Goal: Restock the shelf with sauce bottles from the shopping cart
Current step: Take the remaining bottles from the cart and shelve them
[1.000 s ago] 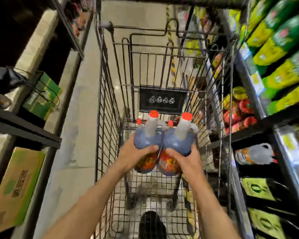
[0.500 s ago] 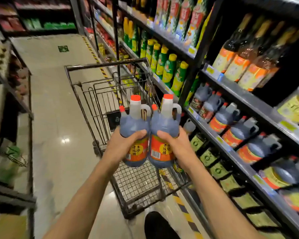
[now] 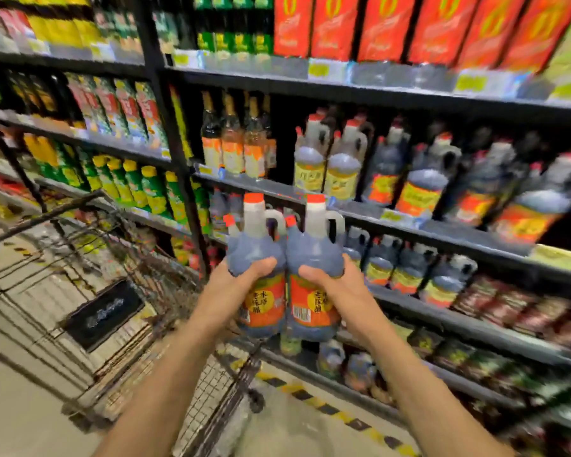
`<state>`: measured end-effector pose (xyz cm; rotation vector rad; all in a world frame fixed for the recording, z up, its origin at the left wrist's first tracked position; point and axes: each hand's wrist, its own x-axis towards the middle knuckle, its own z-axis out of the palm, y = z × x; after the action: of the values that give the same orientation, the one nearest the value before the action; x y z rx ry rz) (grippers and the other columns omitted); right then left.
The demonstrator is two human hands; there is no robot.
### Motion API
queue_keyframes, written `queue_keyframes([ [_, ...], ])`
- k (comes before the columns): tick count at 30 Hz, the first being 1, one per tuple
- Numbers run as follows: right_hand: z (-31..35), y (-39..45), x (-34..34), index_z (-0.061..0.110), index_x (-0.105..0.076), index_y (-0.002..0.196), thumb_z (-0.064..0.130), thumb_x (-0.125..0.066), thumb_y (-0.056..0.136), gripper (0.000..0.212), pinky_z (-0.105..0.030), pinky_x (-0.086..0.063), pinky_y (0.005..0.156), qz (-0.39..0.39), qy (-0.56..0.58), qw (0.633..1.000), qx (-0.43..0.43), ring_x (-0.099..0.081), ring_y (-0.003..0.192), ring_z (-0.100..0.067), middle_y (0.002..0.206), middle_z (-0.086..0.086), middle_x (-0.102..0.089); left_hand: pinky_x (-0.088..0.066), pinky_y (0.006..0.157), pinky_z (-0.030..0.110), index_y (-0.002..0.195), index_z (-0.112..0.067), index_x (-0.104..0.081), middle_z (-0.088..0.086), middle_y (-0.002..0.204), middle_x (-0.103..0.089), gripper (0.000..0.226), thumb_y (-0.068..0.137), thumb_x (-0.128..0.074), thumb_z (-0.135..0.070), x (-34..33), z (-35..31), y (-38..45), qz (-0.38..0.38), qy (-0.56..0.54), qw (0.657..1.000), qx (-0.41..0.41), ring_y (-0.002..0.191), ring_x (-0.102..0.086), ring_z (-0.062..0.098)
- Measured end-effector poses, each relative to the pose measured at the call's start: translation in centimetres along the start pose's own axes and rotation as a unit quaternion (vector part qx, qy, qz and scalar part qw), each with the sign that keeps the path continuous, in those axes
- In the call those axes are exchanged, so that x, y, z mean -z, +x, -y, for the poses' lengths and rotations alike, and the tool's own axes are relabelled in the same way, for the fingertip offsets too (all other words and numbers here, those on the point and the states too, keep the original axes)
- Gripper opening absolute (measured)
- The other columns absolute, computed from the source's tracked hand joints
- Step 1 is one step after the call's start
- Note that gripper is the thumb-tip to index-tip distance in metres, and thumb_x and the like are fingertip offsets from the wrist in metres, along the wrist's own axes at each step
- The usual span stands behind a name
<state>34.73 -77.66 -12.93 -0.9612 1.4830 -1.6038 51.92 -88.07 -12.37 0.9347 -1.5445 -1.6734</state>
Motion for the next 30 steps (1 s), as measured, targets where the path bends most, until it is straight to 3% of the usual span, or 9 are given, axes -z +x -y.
queue_keyframes([
  [3,0.7,-2.6,6.3,0.037,-0.058,0.129,0.047,-0.086,0.074,0.062,-0.042,-0.061,0.089,-0.072,-0.004,0.997,-0.007,-0.073,0.104,-0.013,0.118,0.013,-0.074,-0.058,0.067,0.024,0.114,-0.029,-0.068,-0.008,0.101,-0.08,0.042,0.076,-0.077,-0.044,-6.7,-0.5,0.8,0.077,0.009,0.997,-0.003,0.089,-0.077,0.011],
  [8,2.2,-8.0,17.1,0.039,-0.063,0.116,0.039,-0.08,0.073,0.047,-0.024,-0.06,0.07,-0.175,-0.012,0.984,0.013,-0.075,0.095,-0.007,0.107,0.017,-0.077,-0.06,0.085,0.036,0.118,-0.026,-0.07,-0.004,0.109,-0.079,0.051,0.076,-0.084,-0.049,-19.4,0.2,1.2,0.186,0.033,0.982,0.008,0.099,-0.075,0.015],
  [10,2.2,-10.1,21.8,0.038,-0.063,0.12,0.041,-0.082,0.071,0.052,-0.028,-0.061,0.076,-0.216,-0.012,0.976,0.01,-0.075,0.098,-0.009,0.112,0.014,-0.077,-0.059,0.076,0.028,0.116,-0.027,-0.069,-0.005,0.108,-0.079,0.035,0.084,-0.079,-0.039,-24.6,0.4,0.7,0.22,0.033,0.975,0.017,0.094,-0.076,0.011],
  [18,3.4,-16.5,39.8,0.035,-0.06,0.129,0.069,-0.088,0.054,0.087,-0.048,-0.058,0.093,-0.316,-0.042,0.948,-0.006,-0.074,0.106,-0.016,0.12,0.009,-0.074,-0.056,0.066,0.023,0.11,-0.033,-0.067,-0.014,0.09,-0.08,0.03,0.084,-0.077,-0.042,-44.3,0.5,-0.7,0.317,0.039,0.946,0.048,0.08,-0.076,0.006],
  [20,4.2,-17.5,43.1,0.04,-0.065,0.121,0.063,-0.088,0.06,0.069,-0.046,-0.059,0.091,-0.325,-0.05,0.944,-0.014,-0.075,0.101,-0.014,0.114,0.011,-0.076,-0.058,0.07,0.025,0.117,-0.03,-0.068,-0.009,0.101,-0.08,0.038,0.083,-0.077,-0.045,-48.2,0.2,-1.2,0.331,0.044,0.941,0.046,0.088,-0.077,0.01],
  [22,5.0,-18.2,45.7,0.049,-0.074,0.099,0.044,-0.084,0.079,0.024,-0.04,-0.059,0.086,-0.322,-0.076,0.943,-0.022,-0.076,0.093,-0.011,0.103,0.013,-0.078,-0.059,0.071,0.026,0.119,-0.03,-0.068,-0.006,0.105,-0.08,0.043,0.081,-0.077,-0.048,-51.4,0.1,-1.3,0.337,0.037,0.939,0.051,0.089,-0.077,0.012],
  [24,5.3,-18.4,48.1,0.052,-0.075,0.094,0.038,-0.081,0.084,0.018,-0.042,-0.059,0.087,-0.323,-0.084,0.942,-0.027,-0.076,0.094,-0.013,0.103,0.013,-0.079,-0.058,0.067,0.025,0.117,-0.03,-0.068,-0.007,0.101,-0.08,0.037,0.085,-0.075,-0.046,-53.9,0.0,-1.5,0.34,0.031,0.938,0.058,0.086,-0.077,0.011],
  [28,4.9,-17.2,51.1,0.04,-0.067,0.119,0.067,-0.088,0.058,0.07,-0.05,-0.059,0.092,-0.342,-0.064,0.937,-0.035,-0.075,0.102,-0.019,0.113,0.009,-0.077,-0.058,0.075,0.032,0.119,-0.027,-0.069,-0.003,0.101,-0.08,0.036,0.088,-0.073,-0.047,-56.6,-0.3,-0.9,0.34,0.038,0.937,0.07,0.089,-0.077,0.015],
  [30,5.1,-16.4,51.7,0.038,-0.067,0.118,0.062,-0.089,0.062,0.065,-0.048,-0.059,0.091,-0.345,-0.064,0.936,-0.037,-0.075,0.1,-0.018,0.111,0.01,-0.077,-0.06,0.082,0.037,0.119,-0.026,-0.069,-0.002,0.101,-0.08,0.038,0.087,-0.074,-0.047,-57.3,-0.5,-0.1,0.331,0.037,0.94,0.073,0.09,-0.078,0.017],
])
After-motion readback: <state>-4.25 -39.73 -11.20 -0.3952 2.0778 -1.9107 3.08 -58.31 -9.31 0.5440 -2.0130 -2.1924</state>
